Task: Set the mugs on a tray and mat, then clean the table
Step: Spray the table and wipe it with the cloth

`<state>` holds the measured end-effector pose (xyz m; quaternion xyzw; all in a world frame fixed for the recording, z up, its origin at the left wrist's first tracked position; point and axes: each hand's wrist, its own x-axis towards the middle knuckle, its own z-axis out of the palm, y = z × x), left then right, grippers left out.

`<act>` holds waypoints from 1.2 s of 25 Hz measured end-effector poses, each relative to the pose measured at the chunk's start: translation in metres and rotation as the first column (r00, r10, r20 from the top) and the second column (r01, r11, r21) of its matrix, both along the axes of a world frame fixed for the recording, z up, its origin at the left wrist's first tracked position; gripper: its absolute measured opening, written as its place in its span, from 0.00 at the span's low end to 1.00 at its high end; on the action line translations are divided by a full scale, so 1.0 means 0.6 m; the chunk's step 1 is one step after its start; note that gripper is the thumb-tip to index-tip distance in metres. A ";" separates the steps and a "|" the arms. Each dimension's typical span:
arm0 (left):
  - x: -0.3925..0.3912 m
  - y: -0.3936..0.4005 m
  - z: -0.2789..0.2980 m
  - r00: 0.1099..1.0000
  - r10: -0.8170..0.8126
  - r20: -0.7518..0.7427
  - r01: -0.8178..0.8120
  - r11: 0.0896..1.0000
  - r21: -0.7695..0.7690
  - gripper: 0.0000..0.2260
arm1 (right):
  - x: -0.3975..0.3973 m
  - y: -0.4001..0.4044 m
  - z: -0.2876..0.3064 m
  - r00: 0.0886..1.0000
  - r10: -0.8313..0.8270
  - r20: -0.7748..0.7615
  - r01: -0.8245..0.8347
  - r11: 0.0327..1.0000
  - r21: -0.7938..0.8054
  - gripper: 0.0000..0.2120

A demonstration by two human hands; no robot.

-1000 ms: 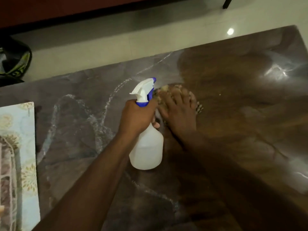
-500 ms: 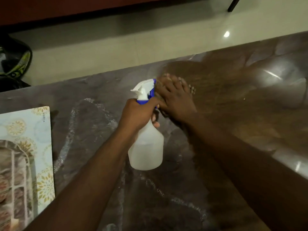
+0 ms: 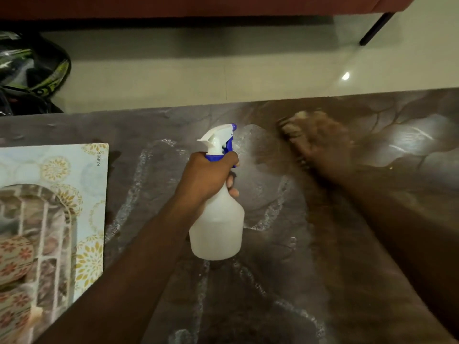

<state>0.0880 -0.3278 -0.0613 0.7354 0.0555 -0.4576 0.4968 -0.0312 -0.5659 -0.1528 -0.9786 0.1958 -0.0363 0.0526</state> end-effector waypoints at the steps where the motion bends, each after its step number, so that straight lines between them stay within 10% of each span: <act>1: 0.006 0.007 0.002 1.000 0.008 0.005 -0.008 1.000 -0.010 0.10 | -0.008 -0.056 0.008 0.966 -0.256 -0.019 0.257 0.966 0.031 0.31; 4: 0.012 0.017 -0.008 0.999 0.019 0.040 -0.018 0.999 -0.029 0.10 | 0.089 -0.083 0.015 0.762 -0.647 -0.032 0.648 0.760 0.053 0.31; 7: 0.005 0.022 -0.017 0.998 0.014 0.068 -0.014 1.000 -0.002 0.10 | 0.141 0.120 -0.001 0.991 -0.125 -0.040 0.130 0.984 0.126 0.27; 11: 0.003 0.035 0.004 1.000 0.004 0.018 -0.004 1.000 -0.014 0.11 | -0.064 0.121 -0.010 0.906 0.415 -0.082 -0.421 0.904 -0.079 0.21; 13: 0.003 0.047 0.006 1.000 0.001 0.013 -0.001 1.000 -0.009 0.11 | -0.042 0.029 -0.002 0.994 -0.053 -0.091 0.052 0.999 -0.016 0.27; 15: 0.001 0.054 0.001 0.999 0.003 0.034 -0.003 1.000 -0.007 0.11 | 0.062 0.048 0.016 0.871 -0.489 -0.048 0.491 0.867 0.086 0.29; 21: -0.041 0.059 0.007 0.998 -0.009 0.058 0.008 1.000 0.025 0.11 | -0.087 0.262 -0.015 0.975 0.220 -0.002 -0.220 0.975 0.032 0.22; 26: -0.100 0.073 0.006 0.996 -0.074 0.050 0.072 0.997 0.040 0.11 | -0.045 0.217 0.006 0.884 -0.458 0.095 0.454 0.889 0.061 0.21; 30: -0.122 0.100 0.006 0.996 -0.036 0.081 0.032 0.998 0.046 0.10 | -0.210 0.324 -0.024 0.972 0.232 0.039 -0.230 0.972 -0.049 0.22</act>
